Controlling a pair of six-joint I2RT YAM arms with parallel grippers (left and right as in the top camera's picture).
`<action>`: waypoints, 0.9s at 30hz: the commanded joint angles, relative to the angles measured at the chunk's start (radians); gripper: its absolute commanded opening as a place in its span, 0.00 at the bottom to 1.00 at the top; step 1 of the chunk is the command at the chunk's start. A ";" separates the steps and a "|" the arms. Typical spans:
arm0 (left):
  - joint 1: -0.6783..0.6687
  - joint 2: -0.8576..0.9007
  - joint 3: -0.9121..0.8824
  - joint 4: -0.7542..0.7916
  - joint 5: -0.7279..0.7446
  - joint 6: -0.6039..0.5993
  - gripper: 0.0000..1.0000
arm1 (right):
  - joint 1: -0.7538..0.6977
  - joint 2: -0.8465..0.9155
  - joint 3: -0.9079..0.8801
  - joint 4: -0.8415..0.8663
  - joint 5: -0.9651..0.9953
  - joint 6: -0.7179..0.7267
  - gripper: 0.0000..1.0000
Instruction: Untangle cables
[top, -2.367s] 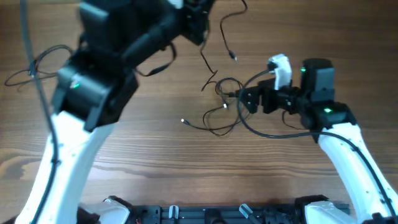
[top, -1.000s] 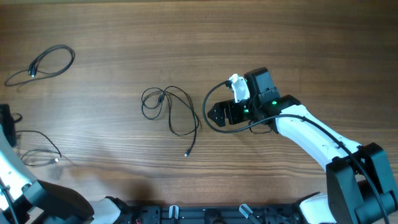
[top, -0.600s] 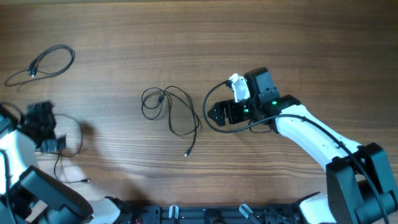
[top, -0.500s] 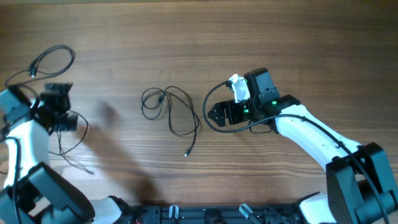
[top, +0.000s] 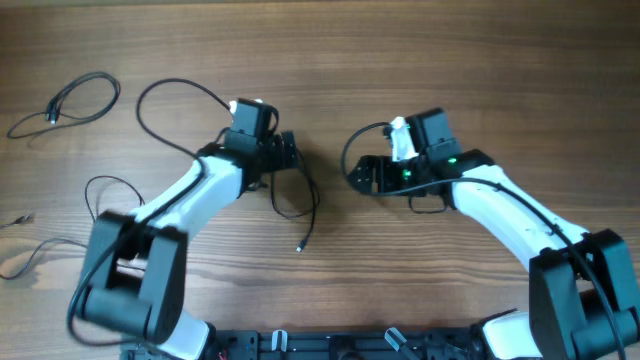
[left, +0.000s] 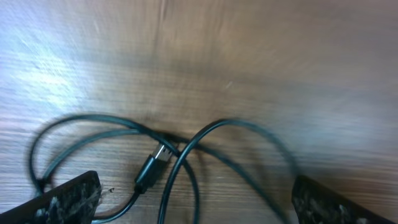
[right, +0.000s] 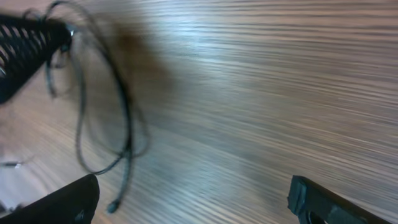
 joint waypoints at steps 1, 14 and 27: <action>-0.002 0.072 -0.001 0.008 -0.015 -0.091 0.97 | -0.042 0.014 0.008 -0.024 0.027 -0.030 1.00; 0.192 0.109 0.230 0.167 -0.208 -0.161 0.04 | -0.042 0.015 -0.013 -0.072 0.104 -0.030 1.00; 0.468 0.378 0.282 0.439 -0.061 -0.161 0.05 | -0.042 0.015 -0.018 -0.031 0.102 0.031 1.00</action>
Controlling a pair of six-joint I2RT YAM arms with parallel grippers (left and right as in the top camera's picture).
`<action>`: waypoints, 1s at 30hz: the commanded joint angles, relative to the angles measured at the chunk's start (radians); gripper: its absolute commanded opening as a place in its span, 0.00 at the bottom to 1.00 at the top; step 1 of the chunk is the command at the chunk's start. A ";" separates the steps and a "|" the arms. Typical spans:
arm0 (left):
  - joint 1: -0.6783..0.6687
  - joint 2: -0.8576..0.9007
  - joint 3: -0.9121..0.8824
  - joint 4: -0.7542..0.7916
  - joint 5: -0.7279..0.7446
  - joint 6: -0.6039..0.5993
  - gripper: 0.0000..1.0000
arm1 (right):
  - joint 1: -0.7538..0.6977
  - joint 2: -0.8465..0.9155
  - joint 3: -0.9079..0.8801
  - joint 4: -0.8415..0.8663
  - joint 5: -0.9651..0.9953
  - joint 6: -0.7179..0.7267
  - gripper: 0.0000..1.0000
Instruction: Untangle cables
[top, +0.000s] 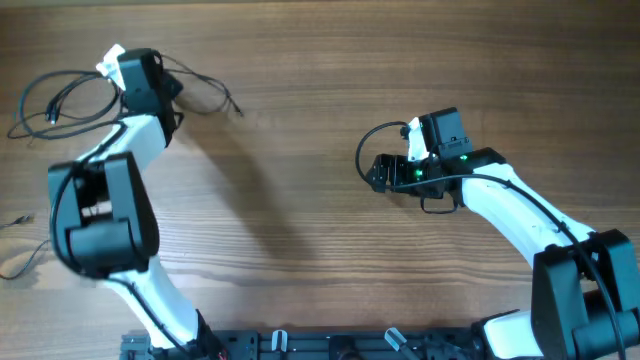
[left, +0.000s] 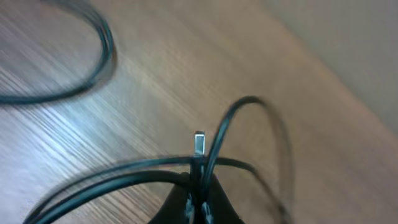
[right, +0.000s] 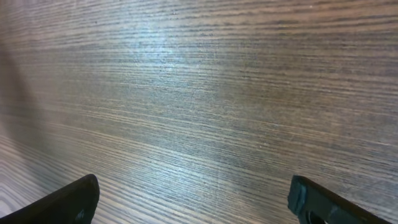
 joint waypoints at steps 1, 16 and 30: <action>-0.001 0.083 0.007 0.010 0.035 -0.010 0.34 | 0.002 0.015 -0.010 0.012 0.018 0.040 1.00; -0.177 -0.805 0.098 -0.581 0.205 0.074 1.00 | 0.002 -0.676 -0.010 -0.131 0.465 -0.051 1.00; -0.233 -1.453 0.095 -1.573 0.186 0.126 1.00 | 0.002 -0.796 -0.010 0.108 0.729 -0.020 1.00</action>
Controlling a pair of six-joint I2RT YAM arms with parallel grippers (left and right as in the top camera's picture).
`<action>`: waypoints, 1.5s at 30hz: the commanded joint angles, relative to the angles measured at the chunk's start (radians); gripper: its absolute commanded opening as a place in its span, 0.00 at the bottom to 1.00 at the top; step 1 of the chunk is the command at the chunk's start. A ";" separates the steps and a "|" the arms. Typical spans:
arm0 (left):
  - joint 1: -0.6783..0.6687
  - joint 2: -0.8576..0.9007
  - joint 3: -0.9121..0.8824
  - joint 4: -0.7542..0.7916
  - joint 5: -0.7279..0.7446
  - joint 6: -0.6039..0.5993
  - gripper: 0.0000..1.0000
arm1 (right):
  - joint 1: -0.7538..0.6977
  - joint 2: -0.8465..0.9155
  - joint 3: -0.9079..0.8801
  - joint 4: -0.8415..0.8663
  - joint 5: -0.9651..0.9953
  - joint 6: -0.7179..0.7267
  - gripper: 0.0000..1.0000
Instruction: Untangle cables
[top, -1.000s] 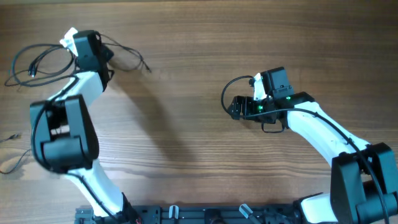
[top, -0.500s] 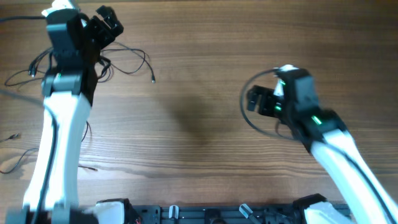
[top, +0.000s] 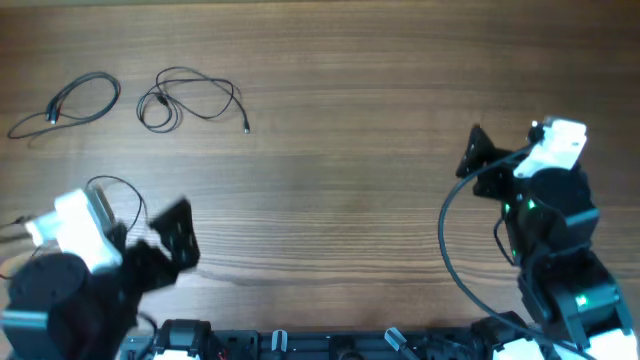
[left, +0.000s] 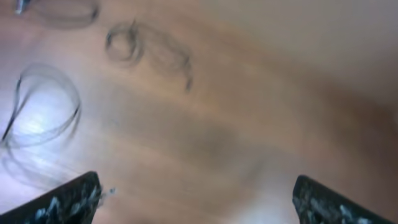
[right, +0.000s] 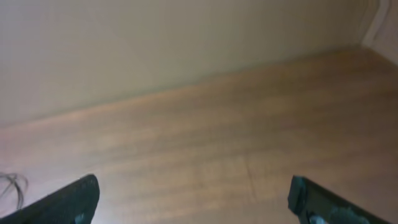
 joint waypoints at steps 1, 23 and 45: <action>0.000 -0.053 -0.007 -0.200 -0.010 0.015 1.00 | 0.001 0.095 0.005 0.232 0.025 0.038 1.00; 0.040 -0.429 -0.007 -0.353 -0.002 0.012 1.00 | 0.001 0.177 0.005 0.699 -0.005 0.138 1.00; 0.127 -0.616 -0.005 -0.367 0.006 0.011 1.00 | -0.204 -0.514 0.006 0.307 -0.034 0.346 1.00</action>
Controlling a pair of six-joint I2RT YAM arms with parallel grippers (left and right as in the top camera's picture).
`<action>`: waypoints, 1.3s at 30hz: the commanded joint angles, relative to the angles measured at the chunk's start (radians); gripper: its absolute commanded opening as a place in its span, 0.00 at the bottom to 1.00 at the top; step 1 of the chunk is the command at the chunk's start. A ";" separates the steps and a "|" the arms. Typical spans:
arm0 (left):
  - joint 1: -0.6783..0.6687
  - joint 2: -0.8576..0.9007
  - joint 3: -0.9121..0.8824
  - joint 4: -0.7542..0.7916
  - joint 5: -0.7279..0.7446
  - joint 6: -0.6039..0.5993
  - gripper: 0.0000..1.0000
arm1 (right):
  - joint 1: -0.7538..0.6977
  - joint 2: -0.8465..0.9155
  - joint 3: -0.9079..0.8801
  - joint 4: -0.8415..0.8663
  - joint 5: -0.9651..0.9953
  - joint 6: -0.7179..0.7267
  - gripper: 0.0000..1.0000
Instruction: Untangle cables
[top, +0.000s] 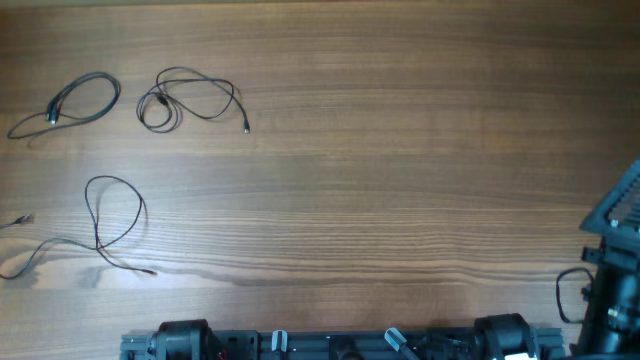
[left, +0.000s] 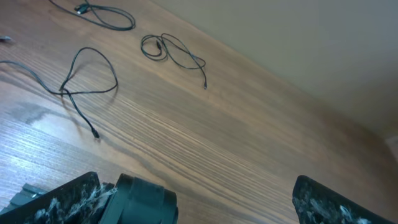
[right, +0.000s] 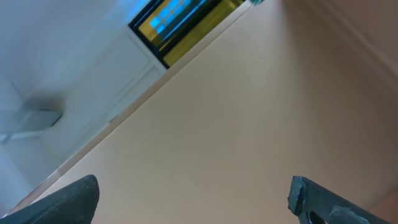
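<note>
Three separate cables lie on the left of the wooden table. A black looped cable is at the back left, and a coiled black cable rests beside it. A thin cable with one loop lies nearer the front. The left wrist view shows them apart too: the looped cable, the coiled cable, the thin cable. My left gripper is open and empty, low at the table's front edge. My right gripper is open and empty, facing a wall.
A black round arm-base part sits just in front of my left fingers. The right arm shows only at the overhead view's lower right corner. The mount rail runs along the front edge.
The left arm has gone from the front left of the overhead view. The right arm has dropped back to the lower right corner, its camera now facing a wall. The cables lie unchanged.
Both grippers were at mid-table, the left one open over a tangled black cable. Then the left was shut on that cable at the back left. Then the cable lay coiled there alone and both arms were near the front. Now both are drawn back.
</note>
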 joint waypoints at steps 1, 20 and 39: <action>0.004 -0.009 0.002 -0.002 0.005 0.008 1.00 | -0.060 -0.055 0.005 -0.039 -0.005 0.004 1.00; 0.004 -0.007 -0.999 1.240 0.006 -0.082 1.00 | -0.126 -0.071 0.068 -0.090 0.026 0.053 1.00; 0.004 -0.006 -1.300 1.611 -0.006 0.019 1.00 | -0.143 -0.119 0.172 -0.217 0.029 0.055 1.00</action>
